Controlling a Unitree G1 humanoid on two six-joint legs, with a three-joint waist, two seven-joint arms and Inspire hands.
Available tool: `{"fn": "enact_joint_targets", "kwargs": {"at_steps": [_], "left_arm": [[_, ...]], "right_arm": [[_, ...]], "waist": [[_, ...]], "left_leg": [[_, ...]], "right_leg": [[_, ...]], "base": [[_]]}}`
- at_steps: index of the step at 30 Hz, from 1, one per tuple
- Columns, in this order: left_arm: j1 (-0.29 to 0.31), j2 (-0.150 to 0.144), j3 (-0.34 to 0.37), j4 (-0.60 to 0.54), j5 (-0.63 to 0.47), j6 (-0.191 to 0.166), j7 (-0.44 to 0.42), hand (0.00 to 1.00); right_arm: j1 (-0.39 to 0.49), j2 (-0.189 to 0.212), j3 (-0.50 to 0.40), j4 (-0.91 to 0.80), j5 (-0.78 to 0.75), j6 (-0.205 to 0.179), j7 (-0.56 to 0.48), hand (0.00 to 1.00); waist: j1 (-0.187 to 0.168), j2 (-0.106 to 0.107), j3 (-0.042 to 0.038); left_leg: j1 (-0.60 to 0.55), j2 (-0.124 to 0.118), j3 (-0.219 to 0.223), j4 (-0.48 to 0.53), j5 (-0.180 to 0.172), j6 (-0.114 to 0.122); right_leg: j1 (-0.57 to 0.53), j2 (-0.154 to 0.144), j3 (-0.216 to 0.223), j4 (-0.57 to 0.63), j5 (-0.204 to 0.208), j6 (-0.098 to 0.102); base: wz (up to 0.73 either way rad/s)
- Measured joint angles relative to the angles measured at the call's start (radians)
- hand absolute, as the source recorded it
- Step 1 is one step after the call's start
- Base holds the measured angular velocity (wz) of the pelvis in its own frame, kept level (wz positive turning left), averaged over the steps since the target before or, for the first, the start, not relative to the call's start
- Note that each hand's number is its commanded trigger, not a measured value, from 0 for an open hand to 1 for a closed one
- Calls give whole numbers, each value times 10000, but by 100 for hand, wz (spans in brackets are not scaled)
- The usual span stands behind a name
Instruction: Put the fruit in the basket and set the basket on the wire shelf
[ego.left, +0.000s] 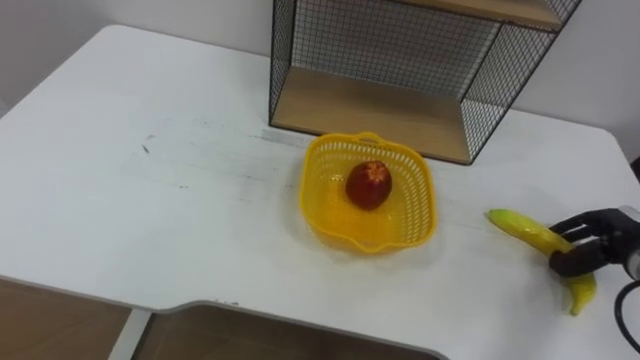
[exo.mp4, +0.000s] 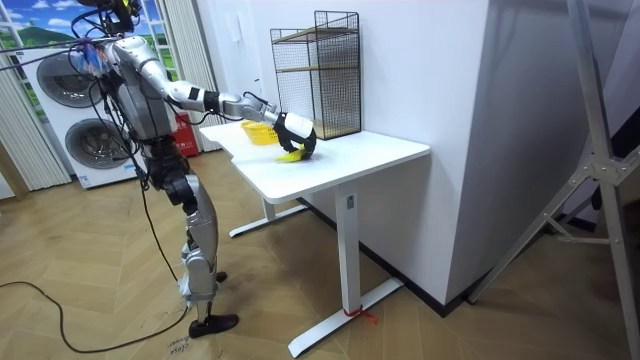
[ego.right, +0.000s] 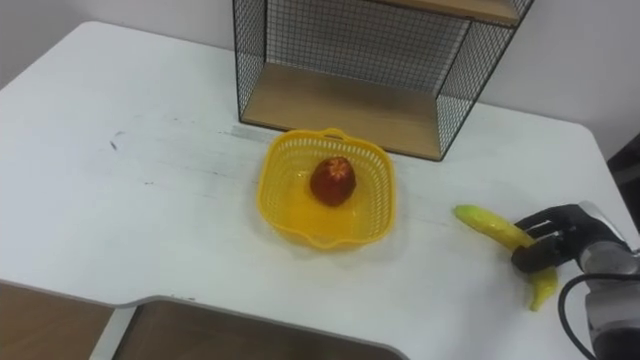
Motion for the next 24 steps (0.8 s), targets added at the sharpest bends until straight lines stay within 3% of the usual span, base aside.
{"fn": "enact_joint_targets", "kwargs": {"at_steps": [6, 12, 14, 19, 24], "left_arm": [[-24, 0, -244, -9, -43, -11, 8, 0], [2, -9, -528, -56, -30, -107, 11, 0], [-21, -12, -520, -39, -12, -192, 18, 0], [-10, 43, -515, -44, -12, -441, 50, 0], [177, 13, -527, -46, -3, -547, 57, 0]], "right_arm": [[-5, 9, 32, -345, 124, 96, 0, 100], [42, 200, 254, -1572, 49, 258, 59, 100], [303, 347, 509, -2729, 33, 371, 234, 100], [746, 479, 919, -5421, 149, 313, 314, 100], [1249, 500, 908, -7323, 71, -41, 300, 100]], "waist": [[-9, 78, -12], [-52, 264, -15], [-48, 278, -31], [-102, 92, 72], [-77, 2, 81]], "left_leg": [[5, -1, 9, -8, 2, 0], [25, -30, 35, -130, 14, 9], [14, -52, 57, -220, 44, 15], [52, -102, 111, -331, 64, 32], [54, -89, 164, -221, 60, 36]], "right_leg": [[-44, 2, 50, 33, 2, -3], [-282, 3, 424, 233, 10, -17], [-483, 0, 589, 351, 11, -19], [-553, -30, 740, 341, 9, -16], [-544, -29, 753, 327, 10, -15]], "base": [[-2], [-19], [-24], [-8], [2]]}}
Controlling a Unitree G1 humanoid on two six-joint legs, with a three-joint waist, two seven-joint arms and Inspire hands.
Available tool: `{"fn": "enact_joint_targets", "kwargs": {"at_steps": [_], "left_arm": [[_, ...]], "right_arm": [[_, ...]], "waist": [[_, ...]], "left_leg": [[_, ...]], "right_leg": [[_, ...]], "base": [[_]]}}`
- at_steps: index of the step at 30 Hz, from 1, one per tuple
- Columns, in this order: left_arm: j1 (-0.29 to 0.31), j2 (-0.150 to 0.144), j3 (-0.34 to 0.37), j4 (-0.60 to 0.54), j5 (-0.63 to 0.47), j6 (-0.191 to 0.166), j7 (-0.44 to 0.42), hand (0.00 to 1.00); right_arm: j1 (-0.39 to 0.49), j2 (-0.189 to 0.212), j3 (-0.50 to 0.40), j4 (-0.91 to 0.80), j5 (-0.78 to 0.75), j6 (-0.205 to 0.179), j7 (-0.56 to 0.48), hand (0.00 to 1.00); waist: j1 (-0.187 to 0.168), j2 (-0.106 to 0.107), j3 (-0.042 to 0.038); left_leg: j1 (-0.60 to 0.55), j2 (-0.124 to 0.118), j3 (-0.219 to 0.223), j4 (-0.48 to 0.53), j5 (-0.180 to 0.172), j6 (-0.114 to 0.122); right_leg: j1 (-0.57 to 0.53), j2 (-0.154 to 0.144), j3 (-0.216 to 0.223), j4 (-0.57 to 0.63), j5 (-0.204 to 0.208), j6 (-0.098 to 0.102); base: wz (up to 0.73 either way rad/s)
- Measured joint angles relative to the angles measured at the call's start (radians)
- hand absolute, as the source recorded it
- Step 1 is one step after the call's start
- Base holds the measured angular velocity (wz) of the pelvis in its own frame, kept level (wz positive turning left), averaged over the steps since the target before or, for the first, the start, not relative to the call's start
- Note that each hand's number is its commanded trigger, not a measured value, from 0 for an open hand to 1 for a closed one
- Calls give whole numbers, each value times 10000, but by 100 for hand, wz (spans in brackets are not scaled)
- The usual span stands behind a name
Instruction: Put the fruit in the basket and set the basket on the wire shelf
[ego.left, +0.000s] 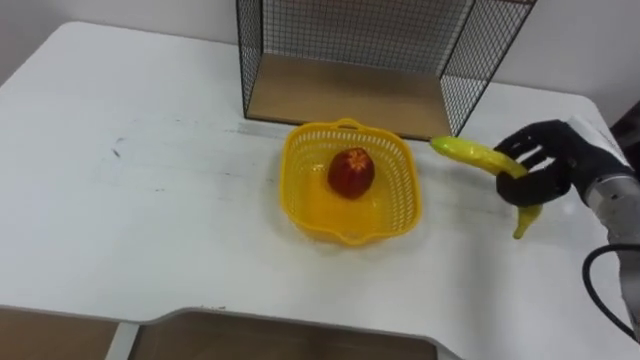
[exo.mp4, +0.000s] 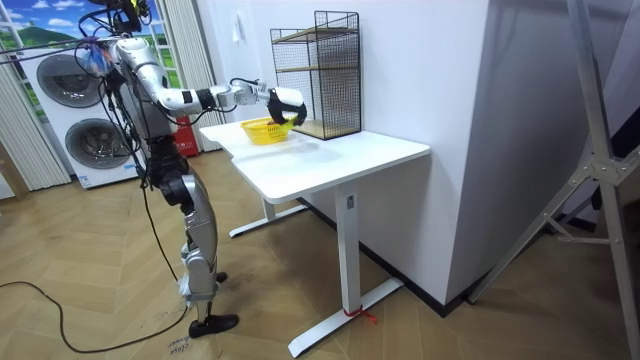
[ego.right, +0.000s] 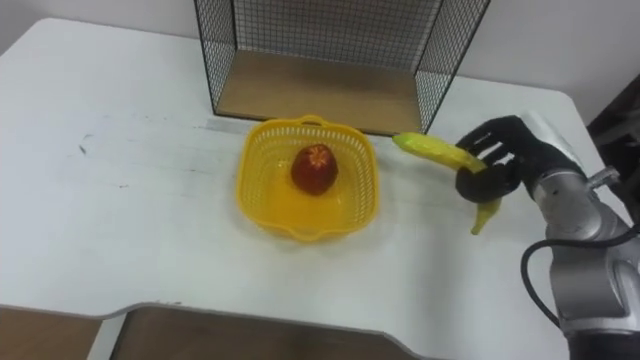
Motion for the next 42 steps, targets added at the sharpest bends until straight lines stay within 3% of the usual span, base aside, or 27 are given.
{"fn": "enact_joint_targets", "kwargs": {"at_steps": [4, 7, 14, 21, 26, 35, 42], "left_arm": [[-12, -99, -15, 4, -37, -98, 4, 0], [39, -127, -13, 9, -32, -121, 5, 0], [76, -141, -15, 6, -75, -217, 5, 0], [80, -212, -31, 17, -81, -279, 5, 0], [43, -231, -239, 18, -92, -283, 5, 0], [14, -229, -404, -16, -85, -283, -1, 0], [-106, -228, -398, -36, -83, -283, -28, 0]], "right_arm": [[61, 26, 1, -882, 30, -167, 10, 100], [60, 41, 1, -1203, 114, -212, 10, 100], [59, 339, 1, -1299, 447, -292, 9, 100], [60, 375, 25, -1774, 586, -293, 143, 100], [67, 378, 645, -2272, 780, -290, 402, 100], [65, 848, 1110, -2838, 687, -289, 581, 100], [65, 886, 1109, -2864, 303, -286, 780, 100]], "waist": [[-43, 156, 74], [-90, 238, 48], [-217, 103, -16], [-189, 202, 3], [-172, 228, -7], [-139, 197, -17], [-5, 119, -24]], "left_leg": [[-75, 11, 29, -26, -3, 3], [-93, 13, 55, -112, 1, 2], [-225, 14, 69, 24, 0, 4], [-215, 29, 95, -7, 0, 4], [-199, 27, 89, -99, 1, 3], [-216, 28, 76, -98, 2, 3], [-220, 28, 77, -85, 2, 4]], "right_leg": [[-71, 4, 14, 11, 0, -1], [-104, 9, 50, 21, 1, -2], [-140, 10, 28, -26, 1, -1], [-145, 17, 14, -10, 2, -3], [-150, 16, 10, -3, 3, -5], [-152, 15, -12, -6, 3, -4], [-152, 15, -14, -4, 3, -5]], "base": [[-1], [-3], [0], [0], [0], [0], [0]]}}
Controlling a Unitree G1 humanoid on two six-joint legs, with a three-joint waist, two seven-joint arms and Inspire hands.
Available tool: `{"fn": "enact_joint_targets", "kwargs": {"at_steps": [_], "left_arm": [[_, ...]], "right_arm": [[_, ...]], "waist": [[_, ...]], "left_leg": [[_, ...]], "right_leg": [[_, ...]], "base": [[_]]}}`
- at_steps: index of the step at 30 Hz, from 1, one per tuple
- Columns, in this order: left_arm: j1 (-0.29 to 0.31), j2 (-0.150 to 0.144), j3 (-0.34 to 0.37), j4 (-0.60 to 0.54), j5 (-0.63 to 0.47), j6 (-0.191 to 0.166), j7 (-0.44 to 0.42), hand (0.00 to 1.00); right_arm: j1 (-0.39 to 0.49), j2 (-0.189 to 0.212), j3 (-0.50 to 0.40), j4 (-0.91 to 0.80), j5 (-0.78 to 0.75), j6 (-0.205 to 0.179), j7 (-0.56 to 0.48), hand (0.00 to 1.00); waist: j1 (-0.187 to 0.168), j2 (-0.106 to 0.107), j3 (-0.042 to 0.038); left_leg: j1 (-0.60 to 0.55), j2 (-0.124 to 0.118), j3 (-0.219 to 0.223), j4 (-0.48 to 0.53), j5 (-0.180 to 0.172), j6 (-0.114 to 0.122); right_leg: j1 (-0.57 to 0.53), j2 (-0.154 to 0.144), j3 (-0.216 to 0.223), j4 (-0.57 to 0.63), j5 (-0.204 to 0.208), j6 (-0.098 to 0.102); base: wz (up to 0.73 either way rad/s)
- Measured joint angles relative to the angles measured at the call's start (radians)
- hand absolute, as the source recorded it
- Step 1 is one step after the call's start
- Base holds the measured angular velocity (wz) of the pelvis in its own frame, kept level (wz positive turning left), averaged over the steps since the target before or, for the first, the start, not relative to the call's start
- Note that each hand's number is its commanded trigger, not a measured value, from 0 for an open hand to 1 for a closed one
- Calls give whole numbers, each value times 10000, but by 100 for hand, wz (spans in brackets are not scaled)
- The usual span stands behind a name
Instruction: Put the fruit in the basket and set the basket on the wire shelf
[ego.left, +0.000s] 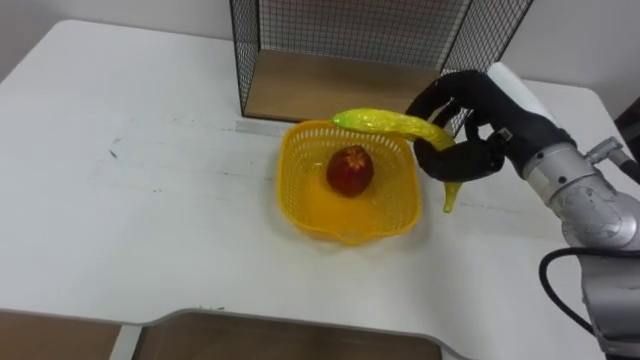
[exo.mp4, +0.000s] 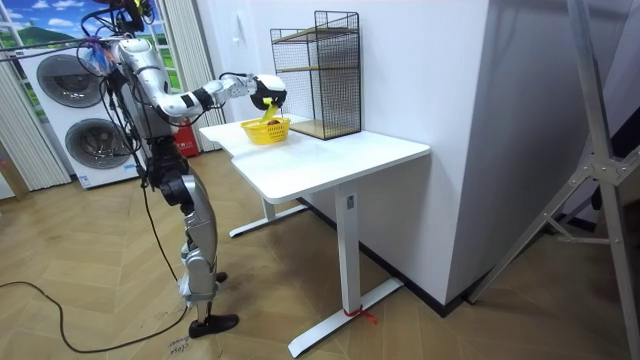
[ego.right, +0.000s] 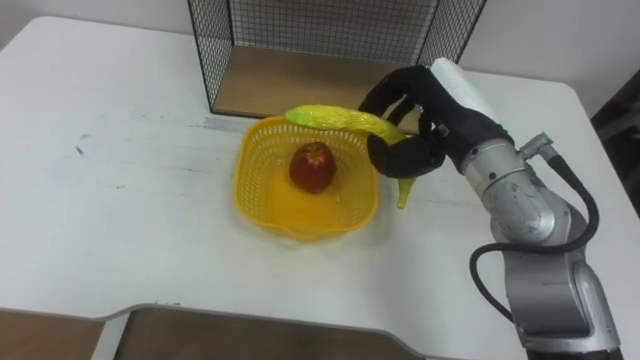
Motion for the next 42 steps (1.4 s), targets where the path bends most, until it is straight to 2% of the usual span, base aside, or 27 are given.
{"fn": "enact_joint_targets", "kwargs": {"at_steps": [8, 15, 23, 31, 33, 34, 42], "left_arm": [[-47, -2, -1, -4, -3, -13, -9, 0], [-60, -40, -3, 33, -2, -8, -12, 0], [-37, -45, -62, 25, -5, 16, -2, 0], [-80, -45, -147, 12, -6, 14, 27, 0], [-76, -51, -198, 19, -6, 14, 28, 0], [-75, -58, -221, 41, -12, 16, 28, 0], [-82, -105, -479, 53, -15, 15, -26, 0]], "right_arm": [[1, 67, 1, -47, -220, 0, 184, 100], [2, 232, 2, -45, -392, 1, 330, 100], [3, 245, 408, -48, -346, 39, 471, 100], [3, 389, 423, -49, -350, 45, 587, 100], [3, 408, 462, -47, -417, 73, 681, 62], [3, 436, 532, -47, -426, 139, 776, 2], [1, 483, 782, -54, -419, 190, 1236, 0]], "waist": [[87, -27, 6], [82, 47, 55], [95, 10, 30], [104, -27, 4], [112, -12, 14], [112, -6, 17], [235, 30, 41]], "left_leg": [[-15, 1, 0, 104, -1, 0], [-148, 11, -3, 130, -11, 8], [-169, 13, -3, 197, -9, 8], [-179, 12, -4, 240, -9, 9], [-179, 12, -3, 176, -9, 9], [-171, 10, -2, 165, -9, 9], [-168, 8, -2, 158, -9, 9]], "right_leg": [[9, 0, -2, 0, 0, 0], [-26, -5, -84, 1, 0, -1], [-59, -13, -130, 5, 1, -1], [-16, -32, -225, 6, 0, 0], [-8, -32, -221, 6, 0, 0], [8, -32, -223, 6, 0, 0], [11, -32, -228, 7, 0, 0]], "base": [[0], [3], [0], [2], [0], [0], [0]]}}
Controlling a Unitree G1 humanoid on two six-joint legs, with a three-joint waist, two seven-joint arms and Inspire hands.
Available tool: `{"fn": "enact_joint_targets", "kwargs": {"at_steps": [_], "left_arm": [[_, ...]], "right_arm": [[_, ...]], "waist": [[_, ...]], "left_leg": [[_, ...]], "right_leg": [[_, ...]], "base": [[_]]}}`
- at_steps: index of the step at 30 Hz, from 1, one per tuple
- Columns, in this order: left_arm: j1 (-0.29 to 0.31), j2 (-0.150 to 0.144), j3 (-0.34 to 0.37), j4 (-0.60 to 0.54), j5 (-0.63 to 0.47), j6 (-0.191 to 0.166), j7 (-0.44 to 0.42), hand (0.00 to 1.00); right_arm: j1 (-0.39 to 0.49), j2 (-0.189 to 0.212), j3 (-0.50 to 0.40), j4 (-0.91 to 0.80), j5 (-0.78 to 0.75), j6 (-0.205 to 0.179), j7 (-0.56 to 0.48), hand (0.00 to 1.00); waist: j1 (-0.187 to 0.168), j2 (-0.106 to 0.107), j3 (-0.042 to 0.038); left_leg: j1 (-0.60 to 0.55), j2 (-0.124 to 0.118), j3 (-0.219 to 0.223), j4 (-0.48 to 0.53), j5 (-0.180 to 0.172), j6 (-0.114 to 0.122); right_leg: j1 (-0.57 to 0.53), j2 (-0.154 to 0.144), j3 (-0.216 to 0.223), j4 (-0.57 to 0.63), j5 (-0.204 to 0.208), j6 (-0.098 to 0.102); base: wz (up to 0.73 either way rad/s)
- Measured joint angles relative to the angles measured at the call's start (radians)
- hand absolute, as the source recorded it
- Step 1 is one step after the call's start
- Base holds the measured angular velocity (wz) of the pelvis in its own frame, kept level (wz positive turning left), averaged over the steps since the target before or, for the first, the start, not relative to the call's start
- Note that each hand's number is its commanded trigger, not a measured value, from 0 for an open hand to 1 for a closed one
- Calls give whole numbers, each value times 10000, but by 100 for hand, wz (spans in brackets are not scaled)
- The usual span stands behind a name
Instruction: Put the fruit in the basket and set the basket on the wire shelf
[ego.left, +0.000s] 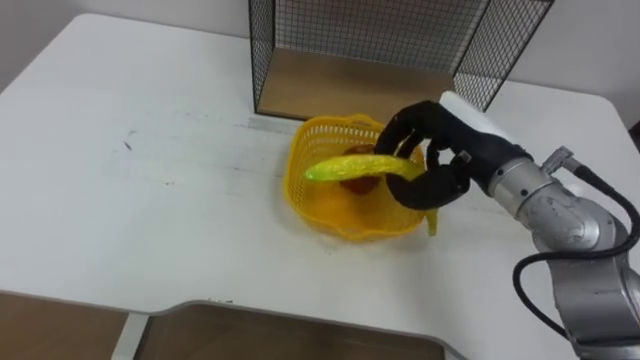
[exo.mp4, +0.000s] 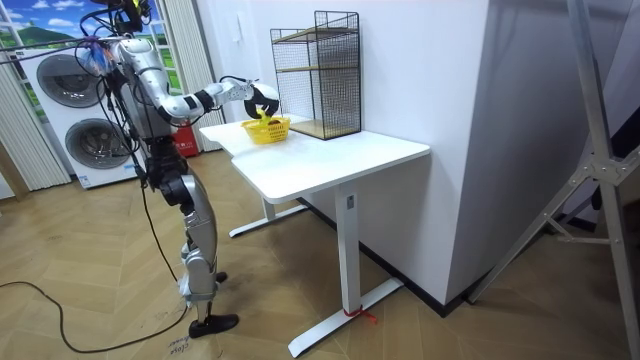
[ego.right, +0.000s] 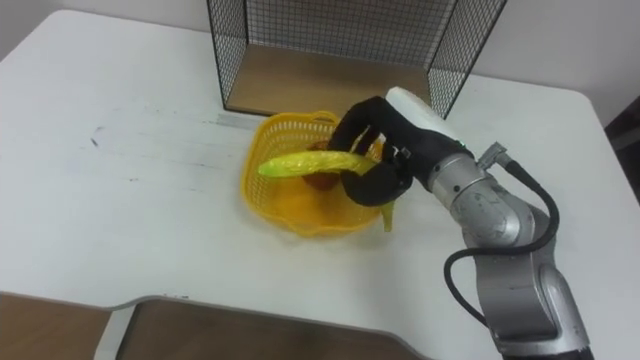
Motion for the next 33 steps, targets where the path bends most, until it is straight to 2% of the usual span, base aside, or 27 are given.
{"fn": "enact_joint_targets", "kwargs": {"at_steps": [8, 21, 28, 33], "left_arm": [[-176, -12, -98, 5, -8, -18, -161, 0], [-374, -18, -99, 421, -16, -56, -161, 0], [-378, -20, -99, 597, -15, -60, -154, 0], [-383, -20, -83, 593, -25, 2, -96, 0]], "right_arm": [[-32, 42, 0, -279, 4, -4, 310, 0], [-30, 190, 6, -279, 13, -4, 383, 0], [-20, 378, 8, -275, 58, -3, 379, 0], [-21, 428, 4, -270, 171, 41, 104, 0]], "waist": [[175, 45, 34], [185, 22, 65], [173, 22, 66], [160, -43, 34]], "left_leg": [[58, -2, 1, -38, 2, 0], [76, -2, 2, -45, 2, 0], [16, -2, 1, -25, 2, 0], [31, -2, 12, -46, 3, 1]], "right_leg": [[-1, 0, -3, -6, 0, 1], [12, 0, -4, -7, 0, 1], [6, 1, -6, -8, 0, 0], [-2, -2, 5, -9, -1, 1]], "base": [[0], [0], [0], [0]]}}
